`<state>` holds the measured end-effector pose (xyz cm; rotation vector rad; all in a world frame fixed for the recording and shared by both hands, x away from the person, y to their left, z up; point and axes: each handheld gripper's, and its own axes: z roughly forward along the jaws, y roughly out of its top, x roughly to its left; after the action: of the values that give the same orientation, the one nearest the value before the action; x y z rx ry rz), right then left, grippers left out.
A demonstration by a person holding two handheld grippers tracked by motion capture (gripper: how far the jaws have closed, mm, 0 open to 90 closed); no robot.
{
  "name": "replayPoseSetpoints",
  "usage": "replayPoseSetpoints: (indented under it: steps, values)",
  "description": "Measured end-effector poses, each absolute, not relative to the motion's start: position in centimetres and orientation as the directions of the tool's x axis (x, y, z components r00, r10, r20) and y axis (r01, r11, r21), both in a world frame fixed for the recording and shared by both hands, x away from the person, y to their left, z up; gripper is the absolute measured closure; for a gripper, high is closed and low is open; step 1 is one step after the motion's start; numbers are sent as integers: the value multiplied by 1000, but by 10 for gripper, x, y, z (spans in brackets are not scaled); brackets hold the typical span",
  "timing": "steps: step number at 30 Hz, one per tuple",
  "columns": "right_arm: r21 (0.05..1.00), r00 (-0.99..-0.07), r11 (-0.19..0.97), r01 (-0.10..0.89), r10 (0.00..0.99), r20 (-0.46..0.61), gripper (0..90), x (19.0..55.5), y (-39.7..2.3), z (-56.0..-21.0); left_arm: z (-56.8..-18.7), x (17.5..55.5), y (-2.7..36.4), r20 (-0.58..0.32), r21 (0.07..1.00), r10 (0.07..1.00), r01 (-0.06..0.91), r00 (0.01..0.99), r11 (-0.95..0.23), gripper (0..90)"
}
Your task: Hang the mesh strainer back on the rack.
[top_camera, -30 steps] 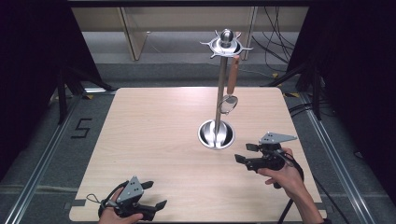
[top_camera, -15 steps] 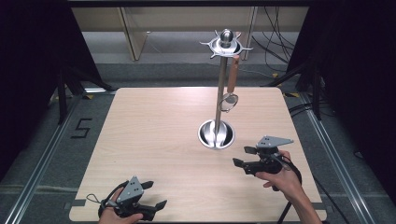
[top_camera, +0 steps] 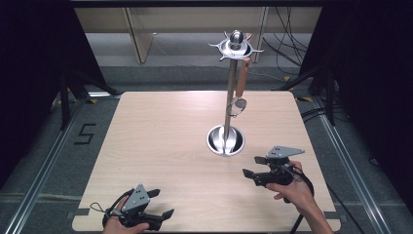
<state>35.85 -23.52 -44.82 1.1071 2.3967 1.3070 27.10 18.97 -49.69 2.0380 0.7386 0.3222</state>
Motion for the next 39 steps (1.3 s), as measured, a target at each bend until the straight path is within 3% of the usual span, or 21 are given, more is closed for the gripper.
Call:
replayPoseSetpoints:
  steps: [15,21,27,30,31,39]
  values:
    - [777,-704,345,526,689,170,296,351,-238,-456,-497,271,190,-57,834,615,375,787,-403,168]
    - [776,-700,341,530,693,174,296,348,-239,-458,-498,268,187,-108,835,633,415,766,-360,168]
    - [774,-697,344,532,697,170,296,346,-239,-462,-497,271,190,-57,834,614,376,787,-405,168]
    - [763,-698,351,543,694,177,296,344,-240,-463,-498,269,188,-97,828,632,415,768,-377,168]
    - [779,-719,369,507,679,147,296,346,-241,-465,-498,269,188,-97,829,632,414,769,-376,168]
    - [771,-705,361,525,692,156,296,339,-239,-466,-498,270,188,-83,838,621,392,780,-379,168]
